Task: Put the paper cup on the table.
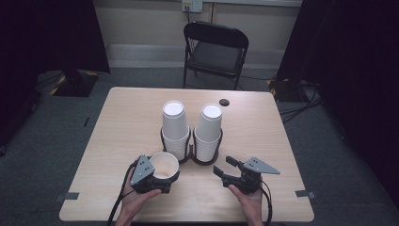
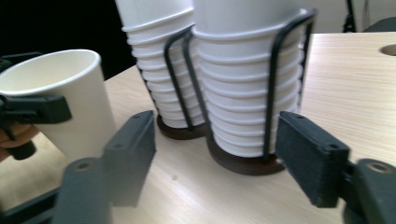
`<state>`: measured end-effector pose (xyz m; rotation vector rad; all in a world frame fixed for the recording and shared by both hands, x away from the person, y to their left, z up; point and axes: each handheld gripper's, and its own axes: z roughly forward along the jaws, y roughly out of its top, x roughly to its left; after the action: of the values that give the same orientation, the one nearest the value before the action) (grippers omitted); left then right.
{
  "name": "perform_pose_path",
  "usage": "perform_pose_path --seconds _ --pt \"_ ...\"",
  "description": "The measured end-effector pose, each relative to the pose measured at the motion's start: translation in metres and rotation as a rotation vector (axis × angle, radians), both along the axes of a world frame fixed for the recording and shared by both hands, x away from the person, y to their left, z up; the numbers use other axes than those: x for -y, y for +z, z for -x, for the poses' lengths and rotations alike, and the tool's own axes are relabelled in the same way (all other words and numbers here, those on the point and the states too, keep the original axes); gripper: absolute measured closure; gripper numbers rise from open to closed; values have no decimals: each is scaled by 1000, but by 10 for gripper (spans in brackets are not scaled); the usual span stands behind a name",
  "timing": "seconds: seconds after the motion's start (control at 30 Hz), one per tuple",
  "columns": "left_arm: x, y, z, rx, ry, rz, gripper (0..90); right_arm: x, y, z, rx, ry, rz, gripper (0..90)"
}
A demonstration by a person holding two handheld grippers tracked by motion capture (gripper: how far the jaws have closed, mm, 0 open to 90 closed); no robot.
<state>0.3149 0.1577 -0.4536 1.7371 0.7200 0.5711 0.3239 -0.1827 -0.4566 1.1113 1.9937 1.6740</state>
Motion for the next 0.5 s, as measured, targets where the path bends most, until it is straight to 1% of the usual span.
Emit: perform_pose_path --seconds 0.03,0.1,0.13,0.2,0.3,0.33,0.37,0.5 --pt "-2 1 0 1 7 3 91 4 -3 2 6 -27 1 239" --pt "-5 1 -2 6 16 7 91 7 -6 3 12 -43 -11 205" --pt "-6 2 -2 4 24 6 91 7 -6 3 12 -43 -11 205" --pt "-10 2 -3 5 30 11 90 12 -8 5 24 -42 -28 164" --pt "-17 3 -4 5 44 14 90 18 -11 7 28 -69 -44 153" --pt "-20 3 -4 6 54 19 89 22 -12 8 35 -96 -36 153" --pt "-22 4 -5 9 60 14 89 22 -12 8 35 -96 -36 153" --pt "-32 5 -7 6 86 24 89 30 -17 10 47 -115 -31 153"
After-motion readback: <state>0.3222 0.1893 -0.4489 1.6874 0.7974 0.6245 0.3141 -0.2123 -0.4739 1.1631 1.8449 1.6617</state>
